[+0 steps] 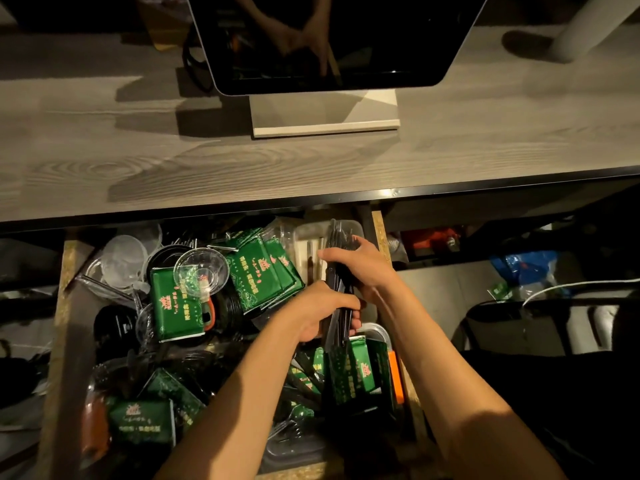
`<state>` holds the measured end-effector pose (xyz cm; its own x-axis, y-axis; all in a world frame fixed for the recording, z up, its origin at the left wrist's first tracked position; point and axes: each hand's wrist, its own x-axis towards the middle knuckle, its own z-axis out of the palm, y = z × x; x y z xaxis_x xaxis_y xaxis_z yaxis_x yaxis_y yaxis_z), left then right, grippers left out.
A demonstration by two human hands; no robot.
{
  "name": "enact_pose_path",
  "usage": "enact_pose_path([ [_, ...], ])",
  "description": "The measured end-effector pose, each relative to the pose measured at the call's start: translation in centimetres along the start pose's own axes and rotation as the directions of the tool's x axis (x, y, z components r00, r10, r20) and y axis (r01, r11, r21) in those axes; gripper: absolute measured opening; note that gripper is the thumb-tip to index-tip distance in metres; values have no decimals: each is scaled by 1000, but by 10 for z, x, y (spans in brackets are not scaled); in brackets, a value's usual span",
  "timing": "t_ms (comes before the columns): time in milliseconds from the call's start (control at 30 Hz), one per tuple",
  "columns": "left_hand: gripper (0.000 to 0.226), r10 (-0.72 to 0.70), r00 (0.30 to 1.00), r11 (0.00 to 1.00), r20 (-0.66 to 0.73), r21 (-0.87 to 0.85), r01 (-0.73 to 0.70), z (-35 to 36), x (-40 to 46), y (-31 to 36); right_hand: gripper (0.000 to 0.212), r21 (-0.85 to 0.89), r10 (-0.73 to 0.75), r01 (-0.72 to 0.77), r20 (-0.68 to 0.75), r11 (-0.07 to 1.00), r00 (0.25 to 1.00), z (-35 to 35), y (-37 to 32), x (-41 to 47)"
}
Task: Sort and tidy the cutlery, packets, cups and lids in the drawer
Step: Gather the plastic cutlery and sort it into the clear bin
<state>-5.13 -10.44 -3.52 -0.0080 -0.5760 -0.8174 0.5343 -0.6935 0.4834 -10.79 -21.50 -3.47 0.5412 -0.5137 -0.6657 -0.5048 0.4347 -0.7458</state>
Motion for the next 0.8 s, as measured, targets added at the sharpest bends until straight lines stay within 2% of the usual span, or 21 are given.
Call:
enact_pose_path([
  [100, 6, 36, 999, 998, 16, -48, -35, -8, 0, -2, 18, 255, 36, -38, 15, 966, 999, 3, 1, 6],
  [167, 13, 61, 998, 991, -15, -120, -63, -13, 1, -9, 17, 352, 51, -61, 37, 934, 998, 8, 0, 11],
  [267, 23, 64, 995, 976, -72, -206, -78, -15, 3, -18, 20, 350, 75, -95, 70, 932, 995, 18, 0, 16],
  [367, 28, 57, 975, 975, -213, -198, -100, -16, 7, -30, 26, 372, 70, -64, -3, 926, 998, 21, 4, 28],
  [467, 65, 83, 952, 953, -295, -255, -162, -17, 7, -40, 31, 250, 9, 27, -142, 968, 990, 12, 5, 42],
  [533, 64, 126, 943, 961, -307, -198, -193, -12, 4, -42, 37, 124, -26, 50, -184, 991, 982, 9, 5, 48],
  [600, 65, 163, 935, 972, -314, -110, -207, -9, 6, -43, 31, 69, -79, 95, -208, 993, 975, 9, 6, 52],
  [733, 66, 120, 936, 985, -332, -81, -155, -9, 14, -39, 26, -56, -199, 191, -231, 980, 952, 12, 9, 58],
  [800, 66, 109, 944, 986, -310, -89, -143, -10, 19, -37, 29, -103, -200, 182, -212, 978, 957, 12, 19, 62],
])
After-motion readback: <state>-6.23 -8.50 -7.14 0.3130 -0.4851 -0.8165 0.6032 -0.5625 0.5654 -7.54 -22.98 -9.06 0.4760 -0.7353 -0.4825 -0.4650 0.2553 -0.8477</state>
